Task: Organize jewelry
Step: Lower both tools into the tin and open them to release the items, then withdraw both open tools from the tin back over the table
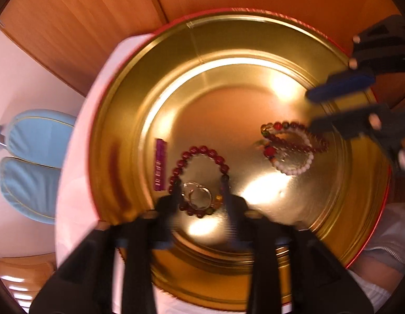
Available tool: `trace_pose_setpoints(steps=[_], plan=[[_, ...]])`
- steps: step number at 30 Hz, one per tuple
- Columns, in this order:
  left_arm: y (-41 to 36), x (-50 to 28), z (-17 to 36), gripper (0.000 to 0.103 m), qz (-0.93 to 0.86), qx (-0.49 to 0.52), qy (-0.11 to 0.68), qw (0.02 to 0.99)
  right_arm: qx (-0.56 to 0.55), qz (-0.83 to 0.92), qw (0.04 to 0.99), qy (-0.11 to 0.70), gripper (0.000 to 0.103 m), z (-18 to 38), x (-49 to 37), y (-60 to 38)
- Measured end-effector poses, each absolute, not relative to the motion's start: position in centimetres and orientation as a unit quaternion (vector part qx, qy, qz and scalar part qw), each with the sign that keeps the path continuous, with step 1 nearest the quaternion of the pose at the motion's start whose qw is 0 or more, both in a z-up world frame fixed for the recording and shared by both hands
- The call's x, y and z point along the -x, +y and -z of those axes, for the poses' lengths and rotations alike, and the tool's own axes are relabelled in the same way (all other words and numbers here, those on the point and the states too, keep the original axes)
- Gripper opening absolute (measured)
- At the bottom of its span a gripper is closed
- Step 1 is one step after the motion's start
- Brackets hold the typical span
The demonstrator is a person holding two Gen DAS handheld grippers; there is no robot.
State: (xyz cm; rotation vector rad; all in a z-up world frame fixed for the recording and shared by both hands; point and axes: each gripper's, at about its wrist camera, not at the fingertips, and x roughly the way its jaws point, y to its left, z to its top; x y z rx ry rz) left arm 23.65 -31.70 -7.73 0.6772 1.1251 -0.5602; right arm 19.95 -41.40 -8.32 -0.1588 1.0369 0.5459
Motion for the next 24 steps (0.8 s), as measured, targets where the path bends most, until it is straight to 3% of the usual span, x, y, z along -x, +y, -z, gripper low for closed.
trace_pose_setpoints(steps=[1, 2, 6, 24], plan=[[-31.5, -23.6, 7.0, 0.086, 0.239, -0.314, 0.498, 0.772, 0.076, -0.249, 0.84, 0.477, 0.076, 7.7, -19.8, -41.6], [-31.2, -23.5, 6.2, 0.086, 0.232, -0.31, 0.481, 0.786, 0.072, -0.245, 0.847, 0.466, 0.082, 7.2, -19.5, -41.8], [-30.5, -23.4, 5.0, 0.086, 0.245, -0.286, 0.487, 0.788, 0.061, -0.245, 0.859, 0.446, 0.088, 5.8, -18.9, -42.2], [-29.2, -20.7, 4.9, 0.086, 0.233, -0.287, 0.488, 0.79, 0.068, -0.248, 0.857, 0.446, 0.092, 5.3, -17.0, -40.5]])
